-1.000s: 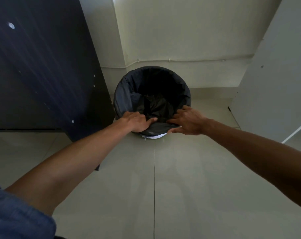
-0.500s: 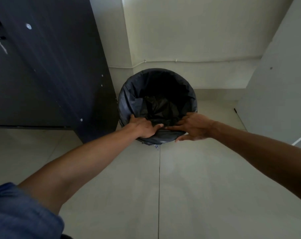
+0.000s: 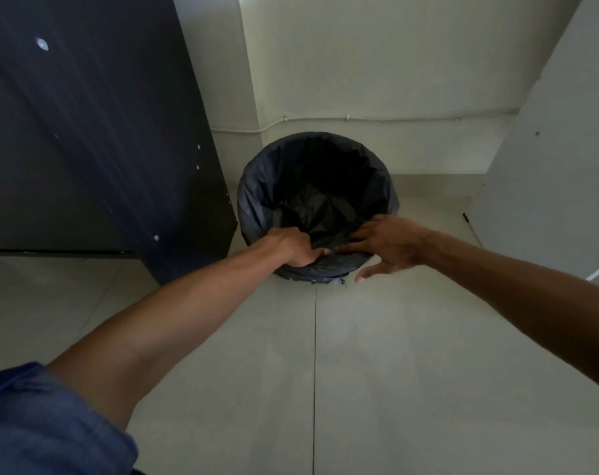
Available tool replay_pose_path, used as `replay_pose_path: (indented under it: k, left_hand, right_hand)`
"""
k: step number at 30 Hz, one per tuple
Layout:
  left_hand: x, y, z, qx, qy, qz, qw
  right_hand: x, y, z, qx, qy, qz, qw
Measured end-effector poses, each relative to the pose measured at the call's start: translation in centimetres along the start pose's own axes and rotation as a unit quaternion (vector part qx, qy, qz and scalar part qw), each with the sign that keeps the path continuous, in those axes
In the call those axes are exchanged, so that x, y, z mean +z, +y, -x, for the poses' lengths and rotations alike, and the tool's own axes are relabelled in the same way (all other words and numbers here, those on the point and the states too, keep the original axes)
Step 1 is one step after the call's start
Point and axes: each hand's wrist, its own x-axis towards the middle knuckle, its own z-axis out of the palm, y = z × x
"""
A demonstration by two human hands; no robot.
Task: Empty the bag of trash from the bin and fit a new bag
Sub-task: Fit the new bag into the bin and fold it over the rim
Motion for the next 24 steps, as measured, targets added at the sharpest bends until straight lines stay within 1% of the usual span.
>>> replay_pose_path:
  k: [2, 3, 5, 6, 7, 10, 11, 13, 14, 15, 17, 18, 19, 21, 23, 24]
  left_hand:
    - [0.5, -0.8, -0.4, -0.001, 0.029, -0.052, 0.998]
    - [0.6, -1.3, -0.6, -0.02, 0.015, -0.05, 0.998]
    - [0.5, -1.8, -1.0, -0.059, -0.037, -0.026, 0.997]
    - [0.3, -1.9, -1.2, -0.061, -0.044, -0.028, 0.997]
    - [0.2, -1.9, -1.5, -0.051, -0.032, -0.038, 0.997]
    - [0.2, -1.6, -2.5, -0.012, 0.061, -0.085, 0.994]
    - [0.1, -1.6, -2.6, -0.011, 0.073, -0.087, 0.993]
    - [0.0, -1.8, -2.8, -0.012, 0.093, -0.057, 0.994]
    - [0.0, -2.1, -2.8, -0.006, 0.135, -0.043, 0.99]
    - [-0.1, -2.4, -2.9, -0.003, 0.197, -0.034, 0.98]
    - [0.1, -2.7, -3.1, -0.036, 0.341, 0.016, 0.939]
    - [0.2, -2.7, -3.0, -0.071, 0.395, 0.068, 0.913]
    - [0.4, -2.5, -2.9, -0.111, 0.417, 0.134, 0.892]
    - [0.6, -2.0, -2.8, -0.167, 0.373, 0.293, 0.864]
    - [0.6, -1.7, -3.1, -0.179, 0.325, 0.441, 0.817]
    - [0.3, -1.8, -3.3, -0.175, 0.318, 0.492, 0.791]
  right_hand:
    - [0.2, 0.0, 0.0, -0.006, -0.023, -0.001, 1.0]
    - [0.2, 0.2, 0.3, -0.002, -0.031, 0.002, 1.0]
    - [0.3, 0.7, 1.0, 0.008, -0.031, 0.001, 0.999]
    - [0.3, 0.8, 1.2, 0.013, -0.033, -0.001, 0.999]
    - [0.3, 0.8, 1.2, 0.019, -0.039, -0.005, 0.999]
    - [0.3, 0.4, 0.7, 0.035, -0.043, -0.027, 0.998]
    - [0.3, 0.1, 0.5, 0.036, -0.042, -0.038, 0.998]
    - [0.0, -0.2, 0.2, 0.04, -0.042, -0.057, 0.997]
    - [-0.1, -0.2, 0.1, 0.05, -0.042, -0.061, 0.996]
    - [-0.1, -0.1, -0.1, 0.062, -0.038, -0.061, 0.995]
    - [0.0, 0.3, -0.3, 0.092, -0.018, -0.058, 0.994]
    - [0.2, 0.5, -0.4, 0.11, -0.012, -0.06, 0.992]
    - [0.3, 0.7, -0.7, 0.13, -0.014, -0.066, 0.989]
    - [0.2, 1.0, -1.1, 0.17, -0.02, -0.095, 0.981]
    - [-0.3, 1.2, -1.5, 0.194, -0.03, -0.116, 0.974]
    - [-0.6, 1.2, -1.6, 0.205, -0.036, -0.129, 0.97]
